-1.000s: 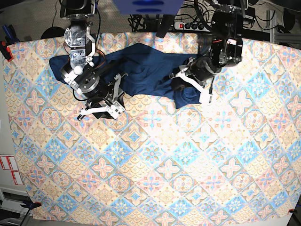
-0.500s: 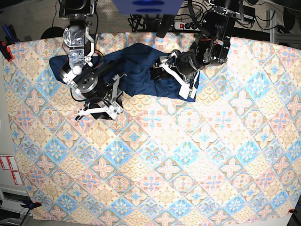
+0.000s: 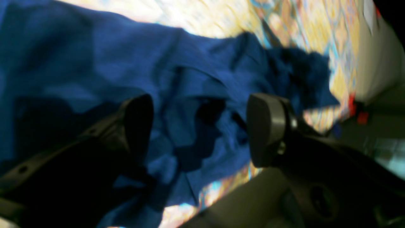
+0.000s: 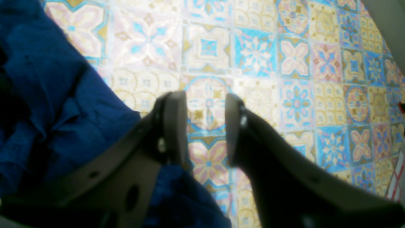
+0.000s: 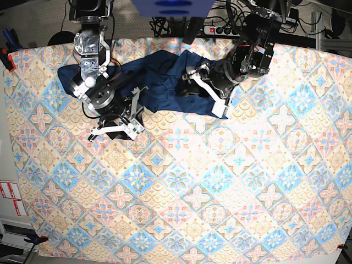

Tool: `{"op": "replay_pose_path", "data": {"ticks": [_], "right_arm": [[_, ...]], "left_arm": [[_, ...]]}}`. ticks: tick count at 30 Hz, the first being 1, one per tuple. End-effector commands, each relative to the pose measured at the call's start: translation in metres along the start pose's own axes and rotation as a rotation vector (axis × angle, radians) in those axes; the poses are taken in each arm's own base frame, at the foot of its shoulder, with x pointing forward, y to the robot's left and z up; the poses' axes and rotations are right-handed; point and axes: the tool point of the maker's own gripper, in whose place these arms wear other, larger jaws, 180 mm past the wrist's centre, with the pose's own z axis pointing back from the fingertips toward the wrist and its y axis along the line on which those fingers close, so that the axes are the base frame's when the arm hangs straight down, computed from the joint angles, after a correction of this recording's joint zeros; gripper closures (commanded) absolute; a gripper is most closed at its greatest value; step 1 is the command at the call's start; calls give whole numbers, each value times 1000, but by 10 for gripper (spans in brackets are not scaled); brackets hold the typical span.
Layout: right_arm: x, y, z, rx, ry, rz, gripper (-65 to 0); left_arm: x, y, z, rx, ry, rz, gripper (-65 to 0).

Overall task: Fold the T-shirt properly
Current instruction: 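Lay the folded end down and adjust it with the left gripper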

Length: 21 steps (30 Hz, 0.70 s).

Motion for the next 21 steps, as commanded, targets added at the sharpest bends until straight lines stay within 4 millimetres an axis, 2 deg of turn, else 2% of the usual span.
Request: {"op": "replay_pose_path", "data": {"ticks": [1, 5, 11, 13, 19, 21], "right_arm": [[15, -7, 3, -20, -57, 0, -192], [15, -7, 3, -20, -55, 0, -192], [15, -7, 3, -20, -55, 0, -192], [15, -7, 3, -19, -54, -1, -192], [15, -7, 3, -18, -56, 0, -192], [15, -7, 3, -18, -56, 0, -192]], "left_arm": [[4, -10, -1, -35, -12, -18, -447], [11, 1, -20, 2, 7, -36, -447], [40, -12, -37, 14, -44, -90, -438], [49, -19, -41, 22, -63, -118, -388], [54, -16, -56, 73, -56, -160, -128], [56, -16, -57, 70, -56, -156, -131]]}}
